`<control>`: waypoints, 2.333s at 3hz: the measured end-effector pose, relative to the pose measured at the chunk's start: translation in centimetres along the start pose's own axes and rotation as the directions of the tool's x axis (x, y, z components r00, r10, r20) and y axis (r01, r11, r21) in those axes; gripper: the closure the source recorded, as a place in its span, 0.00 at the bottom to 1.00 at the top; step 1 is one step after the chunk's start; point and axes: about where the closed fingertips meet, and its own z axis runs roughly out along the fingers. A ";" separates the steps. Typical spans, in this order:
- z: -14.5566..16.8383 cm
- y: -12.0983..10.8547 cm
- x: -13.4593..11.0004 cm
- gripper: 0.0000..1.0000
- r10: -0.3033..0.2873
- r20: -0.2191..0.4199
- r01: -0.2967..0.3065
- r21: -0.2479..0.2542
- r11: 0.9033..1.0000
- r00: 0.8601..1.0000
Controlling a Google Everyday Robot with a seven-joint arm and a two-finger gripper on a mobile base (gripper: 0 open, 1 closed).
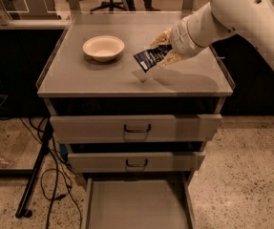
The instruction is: Pick rxbar blueberry from bottom drawer and place on counter
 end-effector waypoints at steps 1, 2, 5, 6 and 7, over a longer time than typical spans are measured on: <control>0.8 1.8 -0.2 1.00 0.000 0.000 0.000 -0.027 1.000 1.000; 1.7 3.2 0.3 0.96 0.000 -0.001 0.000 -0.056 0.998 1.000; 1.7 3.2 0.3 0.19 0.000 -0.001 0.000 -0.056 0.998 1.000; 1.8 3.2 0.3 0.00 0.000 0.000 0.000 -0.057 0.998 1.000; 1.8 3.2 0.3 0.00 0.000 0.000 0.000 -0.057 0.998 1.000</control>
Offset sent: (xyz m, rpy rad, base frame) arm -0.0078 -0.0156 -0.0496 -0.0571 0.0621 0.0003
